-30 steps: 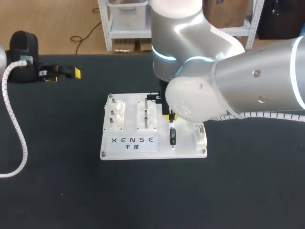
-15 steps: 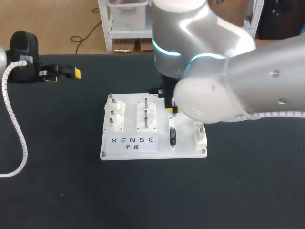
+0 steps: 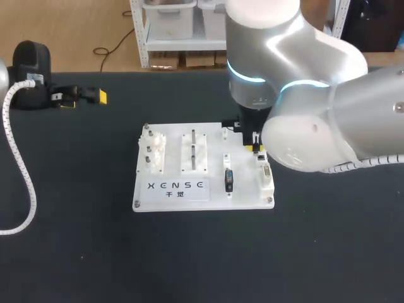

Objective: Insert the USB connector, Ethernet cable, and multi-pin plug into their matching sockets one by one.

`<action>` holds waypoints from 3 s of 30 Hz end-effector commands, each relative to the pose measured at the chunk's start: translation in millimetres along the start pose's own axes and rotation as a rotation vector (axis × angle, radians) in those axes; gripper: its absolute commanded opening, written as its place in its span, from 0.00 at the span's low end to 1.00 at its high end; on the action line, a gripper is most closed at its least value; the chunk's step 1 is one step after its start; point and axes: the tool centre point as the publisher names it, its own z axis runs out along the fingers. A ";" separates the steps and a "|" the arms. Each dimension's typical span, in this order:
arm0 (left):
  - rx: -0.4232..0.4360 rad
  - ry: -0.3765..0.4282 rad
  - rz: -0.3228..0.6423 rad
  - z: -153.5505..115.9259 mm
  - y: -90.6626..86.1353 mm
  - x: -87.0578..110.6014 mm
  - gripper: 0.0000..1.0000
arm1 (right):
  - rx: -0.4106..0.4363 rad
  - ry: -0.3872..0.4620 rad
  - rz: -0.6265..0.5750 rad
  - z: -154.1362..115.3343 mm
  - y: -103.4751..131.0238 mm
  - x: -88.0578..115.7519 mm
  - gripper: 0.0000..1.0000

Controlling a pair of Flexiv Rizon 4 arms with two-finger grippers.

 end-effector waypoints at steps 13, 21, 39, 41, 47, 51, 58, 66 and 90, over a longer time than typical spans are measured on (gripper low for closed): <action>0.000 0.000 0.000 0.0 0.0 0.0 1.00 | 0.022 -0.008 0.026 13.7 -13.5 -2.5 0.00; 0.000 0.000 0.000 0.0 0.0 0.0 1.00 | 0.026 -0.005 0.024 17.4 -11.8 -2.5 0.00; 0.000 0.000 0.000 0.0 0.0 0.0 1.00 | 0.033 0.012 0.018 26.6 -10.5 -2.0 0.00; 0.000 0.000 0.000 0.0 0.0 0.0 1.00 | 0.036 0.025 0.033 30.5 -12.1 -2.3 0.00; 0.000 0.000 0.000 0.0 0.0 0.0 1.00 | 0.046 0.065 0.085 45.6 -18.5 -3.9 0.00; 0.000 0.000 0.000 0.0 0.0 0.0 1.00 | 0.058 0.077 0.097 51.4 -22.1 -4.3 0.00; 0.000 0.000 0.000 0.0 0.0 0.0 1.00 | 0.060 0.083 0.106 50.0 -20.9 -5.1 0.13; 0.000 0.000 0.000 0.0 0.0 0.0 1.00 | 0.021 -0.021 0.113 4.0 -13.3 -15.1 1.00; 0.000 0.000 0.000 0.0 0.0 0.0 1.00 | -0.075 0.055 -0.060 -8.6 60.3 55.8 1.00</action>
